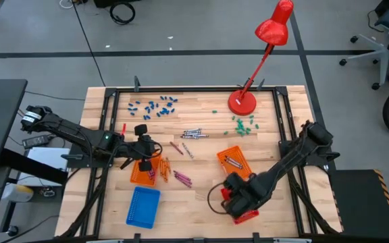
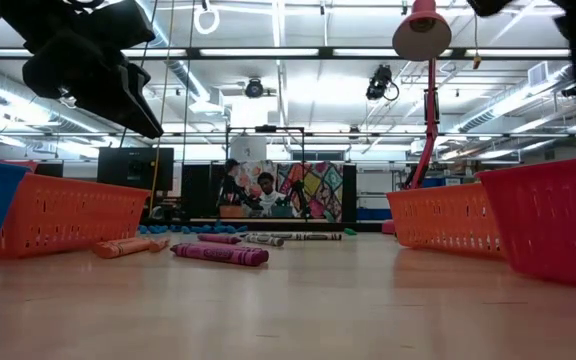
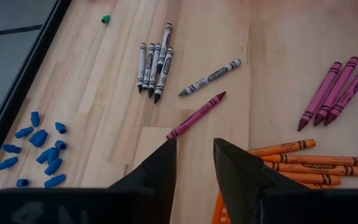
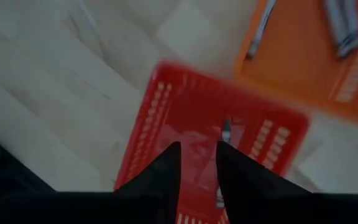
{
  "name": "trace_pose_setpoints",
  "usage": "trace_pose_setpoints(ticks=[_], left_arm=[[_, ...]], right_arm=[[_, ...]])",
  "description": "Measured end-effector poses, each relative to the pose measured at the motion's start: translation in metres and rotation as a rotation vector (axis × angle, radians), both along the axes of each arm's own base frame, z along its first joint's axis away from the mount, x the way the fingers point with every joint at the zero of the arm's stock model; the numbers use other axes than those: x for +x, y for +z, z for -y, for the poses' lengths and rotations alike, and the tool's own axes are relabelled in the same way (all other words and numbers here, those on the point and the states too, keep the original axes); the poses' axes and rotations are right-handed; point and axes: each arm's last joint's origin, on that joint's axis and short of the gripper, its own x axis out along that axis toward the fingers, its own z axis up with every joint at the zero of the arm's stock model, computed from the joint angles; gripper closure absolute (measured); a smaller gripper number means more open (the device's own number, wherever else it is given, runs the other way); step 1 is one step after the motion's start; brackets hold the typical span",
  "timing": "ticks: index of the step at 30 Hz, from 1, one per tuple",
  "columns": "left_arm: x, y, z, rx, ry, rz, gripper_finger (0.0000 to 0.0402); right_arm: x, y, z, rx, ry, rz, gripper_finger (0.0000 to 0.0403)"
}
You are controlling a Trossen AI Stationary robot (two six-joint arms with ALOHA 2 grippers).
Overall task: Sort crayons
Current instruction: Put the gray crayon into the red bin
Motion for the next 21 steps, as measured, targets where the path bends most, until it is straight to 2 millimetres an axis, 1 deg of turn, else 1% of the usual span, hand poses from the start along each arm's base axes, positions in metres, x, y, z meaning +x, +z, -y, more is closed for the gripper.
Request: trace_pose_setpoints(ticks=[2, 4, 9, 14, 16, 21], left_arm=[[0.000, 0.000, 0.000, 0.000, 0.000, 0.000, 0.0285], [0.000, 0.000, 0.000, 0.000, 0.000, 0.000, 0.0285], [0.000, 0.000, 0.000, 0.000, 0.000, 0.000, 0.0285], [0.000, 0.000, 0.000, 0.000, 0.000, 0.000, 0.0285], [0.000, 0.000, 0.000, 0.000, 0.000, 0.000, 0.0285], [0.000, 0.000, 0.000, 0.000, 0.000, -0.001, 0.0285]], right_arm=[[0.003, 0.008, 0.012, -0.030, 0.005, 0.023, 0.0298], [0.010, 0.010, 0.024, -0.066, 0.016, 0.045, 0.0298], [0.035, 0.010, 0.056, -0.118, 0.073, 0.082, 0.0298], [0.061, 0.013, 0.086, -0.181, 0.131, 0.196, 0.0298], [0.068, 0.015, 0.097, -0.201, 0.147, 0.227, 0.0298], [0.088, 0.009, 0.119, -0.240, 0.183, 0.280, 0.0298]])
